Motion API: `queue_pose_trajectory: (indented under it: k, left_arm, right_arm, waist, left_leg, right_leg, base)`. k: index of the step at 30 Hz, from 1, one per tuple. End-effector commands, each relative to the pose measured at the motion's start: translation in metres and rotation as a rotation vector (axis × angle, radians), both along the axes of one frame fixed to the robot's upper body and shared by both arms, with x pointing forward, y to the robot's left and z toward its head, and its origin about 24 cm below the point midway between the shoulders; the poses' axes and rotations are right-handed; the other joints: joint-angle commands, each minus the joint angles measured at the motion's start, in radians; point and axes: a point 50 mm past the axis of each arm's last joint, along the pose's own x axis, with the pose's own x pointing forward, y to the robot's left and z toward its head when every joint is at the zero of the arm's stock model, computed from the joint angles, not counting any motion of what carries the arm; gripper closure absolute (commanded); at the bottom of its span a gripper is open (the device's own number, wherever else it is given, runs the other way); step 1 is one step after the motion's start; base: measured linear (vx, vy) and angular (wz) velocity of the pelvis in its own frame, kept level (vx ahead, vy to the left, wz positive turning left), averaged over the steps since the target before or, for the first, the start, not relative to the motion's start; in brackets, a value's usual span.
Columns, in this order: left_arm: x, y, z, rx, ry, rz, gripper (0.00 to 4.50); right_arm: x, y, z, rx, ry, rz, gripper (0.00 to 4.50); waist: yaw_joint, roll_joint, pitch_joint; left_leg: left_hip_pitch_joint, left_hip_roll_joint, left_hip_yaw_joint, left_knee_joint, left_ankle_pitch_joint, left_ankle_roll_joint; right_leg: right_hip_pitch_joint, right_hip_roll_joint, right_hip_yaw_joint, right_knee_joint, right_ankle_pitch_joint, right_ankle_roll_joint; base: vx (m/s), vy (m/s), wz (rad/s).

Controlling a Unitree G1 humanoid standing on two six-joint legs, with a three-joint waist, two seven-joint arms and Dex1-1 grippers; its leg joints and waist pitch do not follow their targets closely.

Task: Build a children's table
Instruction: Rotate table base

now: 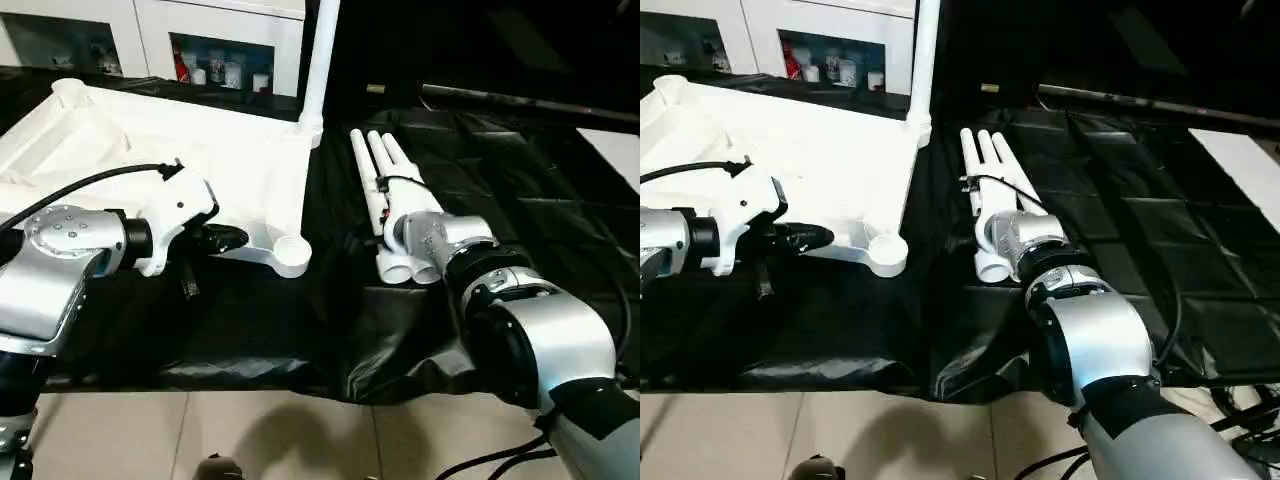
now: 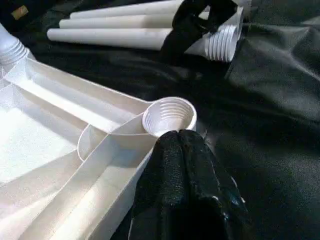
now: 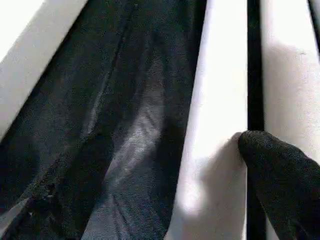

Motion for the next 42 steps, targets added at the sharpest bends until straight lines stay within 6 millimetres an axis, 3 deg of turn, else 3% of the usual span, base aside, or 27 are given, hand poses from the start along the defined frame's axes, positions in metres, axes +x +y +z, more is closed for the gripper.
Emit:
queue_pose_trajectory:
  k: [1,2,3,5,11,12,15,18,28,29,37,38,41,42]
  left_arm:
    - [-0.003,0.001,0.003,0.0,-0.007,0.003,4.5]
    - [-0.003,0.001,0.003,0.001,-0.006,0.003,4.5]
    - [-0.005,0.001,0.002,0.007,-0.004,0.0,4.5]
    - [-0.006,0.0,0.002,0.006,-0.004,-0.001,4.5]
    - [-0.011,-0.002,0.001,0.007,0.01,-0.015,4.5]
    - [-0.013,-0.002,0.001,0.006,0.02,-0.028,4.5]
    - [-0.014,-0.003,0.001,0.006,0.032,-0.037,4.5]
    - [-0.016,-0.004,0.002,0.006,0.043,-0.053,4.5]
    - [-0.011,-0.004,0.009,-0.001,0.007,-0.023,4.5]
    - [-0.009,-0.004,0.009,-0.007,0.003,-0.011,4.29]
    - [0.013,-0.005,0.011,-0.148,-0.013,0.171,3.71]
    - [0.017,-0.006,0.01,-0.17,-0.02,0.199,3.65]
    - [0.026,-0.011,0.009,-0.228,-0.03,0.255,3.38]
    - [0.03,-0.013,0.009,-0.255,-0.033,0.279,3.28]
  right_arm:
    - [-0.002,-0.002,-0.003,0.015,0.031,-0.012,0.02]
    - [-0.002,-0.003,-0.003,0.01,0.03,-0.018,0.02]
    - [-0.002,-0.004,-0.005,0.007,0.036,-0.025,0.02]
    - [-0.003,-0.005,-0.006,0.004,0.044,-0.03,0.02]
    - [-0.01,-0.009,-0.018,-0.02,0.112,-0.025,0.02]
    - [-0.012,-0.011,-0.022,-0.017,0.133,-0.035,0.31]
    - [-0.014,-0.013,-0.026,-0.008,0.153,-0.047,0.42]
    - [-0.016,-0.014,-0.028,0.03,0.177,-0.068,0.85]
    - [-0.016,-0.019,-0.027,0.102,0.186,-0.126,1.43]
    - [-0.015,-0.02,-0.026,0.108,0.18,-0.137,1.75]
    - [-0.009,-0.023,-0.019,0.184,0.125,-0.201,2.21]
    - [-0.008,-0.022,-0.018,0.2,0.108,-0.2,2.31]
    - [-0.003,-0.019,-0.012,0.248,0.05,-0.189,2.57]
    - [-0.002,-0.017,-0.009,0.264,0.037,-0.18,2.6]
  waist:
    - [-0.002,0.029,-0.076]
    - [-0.002,0.028,-0.076]
    - [-0.002,0.02,-0.076]
    - [-0.002,0.023,-0.076]
    - [-0.004,0.017,-0.076]
    - [-0.005,0.015,-0.076]
    - [-0.004,0.012,-0.074]
    - [-0.006,0.011,-0.073]
    - [-0.007,0.007,-0.072]
    - [-0.007,0.006,-0.072]
    - [-0.008,0.004,-0.074]
    - [-0.009,0.009,-0.074]
    - [-0.007,0.007,-0.079]
    - [-0.006,0.015,-0.081]
  left_leg:
    - [0.016,-0.006,0.009,-0.053,-0.171,-0.091]
    - [0.016,-0.006,0.009,-0.053,-0.178,-0.092]
    - [0.016,-0.005,0.01,-0.053,-0.178,-0.091]
    - [0.015,-0.005,0.009,-0.053,-0.176,-0.091]
    - [0.015,-0.006,0.009,-0.052,-0.167,-0.093]
    - [0.015,-0.006,0.01,-0.052,-0.169,-0.094]
    - [0.014,-0.006,0.01,-0.052,-0.18,-0.096]
    - [0.016,-0.005,0.009,-0.053,-0.202,-0.102]
    - [0.016,-0.005,0.007,-0.051,-0.24,-0.111]
    - [0.017,-0.006,0.007,-0.051,-0.242,-0.111]
    - [0.015,-0.006,0.006,-0.046,-0.255,-0.113]
    - [0.015,-0.007,0.007,-0.045,-0.252,-0.112]
    - [0.013,-0.006,0.009,-0.043,-0.22,-0.103]
    - [0.013,-0.006,0.007,-0.042,-0.208,-0.101]
  right_leg:
    - [0.049,-0.066,0.047,-0.053,-0.024,-0.148]
    - [0.049,-0.067,0.048,-0.055,-0.036,-0.147]
    - [0.049,-0.068,0.047,-0.056,-0.041,-0.146]
    - [0.048,-0.069,0.048,-0.054,-0.047,-0.143]
    - [0.048,-0.067,0.047,-0.054,-0.038,-0.142]
    - [0.047,-0.067,0.047,-0.054,-0.039,-0.142]
    - [0.047,-0.068,0.048,-0.055,-0.066,-0.139]
    - [0.045,-0.069,0.048,-0.058,-0.105,-0.131]
    - [0.039,-0.068,0.047,-0.061,-0.155,-0.12]
    - [0.038,-0.068,0.047,-0.062,-0.161,-0.12]
    - [0.036,-0.068,0.047,-0.063,-0.193,-0.113]
    - [0.036,-0.068,0.048,-0.062,-0.183,-0.115]
    - [0.04,-0.066,0.048,-0.059,-0.124,-0.122]
    - [0.042,-0.066,0.047,-0.054,-0.097,-0.126]
  base:
    - [0.0,0.0,0.0]
    - [0.0,0.0,0.0]
    - [0.0,0.0,0.0]
    - [0.0,0.0,0.0]
    - [0.0,0.0,0.0]
    - [0.0,0.0,0.0]
    - [0.0,0.0,0.0]
    - [0.0,0.0,0.0]
    - [0.0,0.0,0.0]
    - [0.0,0.0,0.0]
    - [0.0,0.0,0.0]
    - [0.0,0.0,0.0]
    - [0.0,0.0,0.0]
    - [0.0,0.0,0.0]
